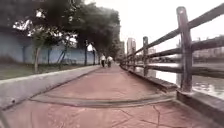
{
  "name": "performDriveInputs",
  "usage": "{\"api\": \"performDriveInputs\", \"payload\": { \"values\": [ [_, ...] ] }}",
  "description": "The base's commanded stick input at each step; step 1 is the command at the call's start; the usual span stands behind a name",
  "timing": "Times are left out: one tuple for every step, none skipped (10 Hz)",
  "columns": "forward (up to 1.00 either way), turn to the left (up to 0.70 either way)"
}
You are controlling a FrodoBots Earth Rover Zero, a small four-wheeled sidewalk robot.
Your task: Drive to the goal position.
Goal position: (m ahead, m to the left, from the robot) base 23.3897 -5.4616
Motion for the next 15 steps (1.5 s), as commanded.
{"api": "performDriveInputs", "payload": {
  "values": [
    [1.0,0.0],
    [1.0,0.0],
    [1.0,0.0],
    [1.0,0.0],
    [1.0,0.0],
    [1.0,0.0],
    [1.0,0.0],
    [1.0,0.0],
    [1.0,0.0],
    [1.0,0.0],
    [1.0,0.0],
    [1.0,0.0],
    [1.0,0.0],
    [1.0,0.0],
    [1.0,0.0]
  ]
}}
